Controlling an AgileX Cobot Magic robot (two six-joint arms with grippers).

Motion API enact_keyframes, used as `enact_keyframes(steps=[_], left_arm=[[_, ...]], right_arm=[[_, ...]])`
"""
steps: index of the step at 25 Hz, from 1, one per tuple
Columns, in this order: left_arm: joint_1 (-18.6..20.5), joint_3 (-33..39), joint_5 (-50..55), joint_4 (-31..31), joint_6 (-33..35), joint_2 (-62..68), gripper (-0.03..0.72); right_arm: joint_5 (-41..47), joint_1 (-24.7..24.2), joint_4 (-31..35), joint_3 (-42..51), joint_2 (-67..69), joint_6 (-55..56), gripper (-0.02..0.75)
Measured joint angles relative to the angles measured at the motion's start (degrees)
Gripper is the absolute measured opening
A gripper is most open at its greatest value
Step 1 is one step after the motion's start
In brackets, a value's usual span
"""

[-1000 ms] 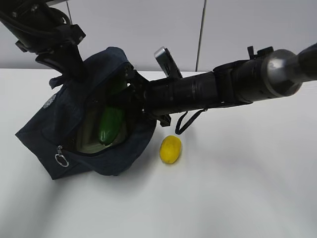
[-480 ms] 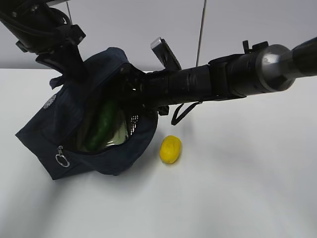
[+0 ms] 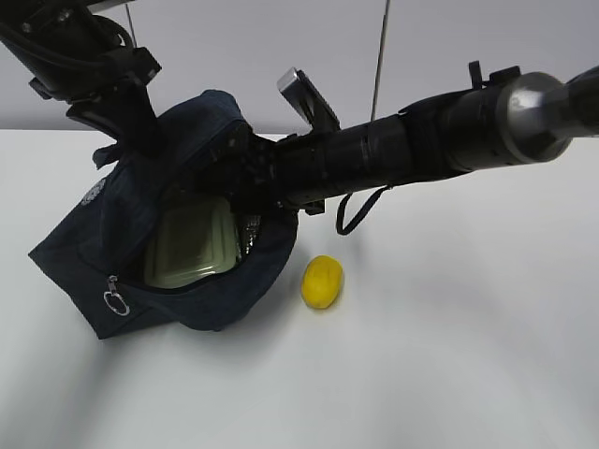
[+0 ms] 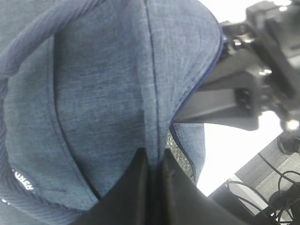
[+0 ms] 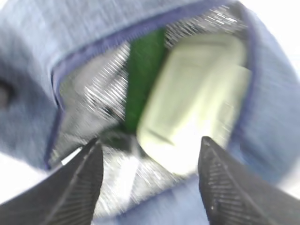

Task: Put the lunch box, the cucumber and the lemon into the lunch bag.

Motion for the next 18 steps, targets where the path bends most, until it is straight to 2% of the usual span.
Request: enact_keyframes(steps=[6,12,18], left_arm=[[0.0,0.0,0.1,0.0,0.1,0.0,0.001],[0.0,0.0,0.1,0.1,0.1,0.0,0.001],[0.0,0.0,0.3,0.9,0.1,0.0,0.001]], right_arm=[[1.3,-2.3,-16.3,0.0,-5.9,8.2,0.477],[2.2,-3.1,-38.0,0.0,-11.7,20.9,0.476],[4.1,-3.1,-52.6,0.0,-13.8,32.5,0.475]])
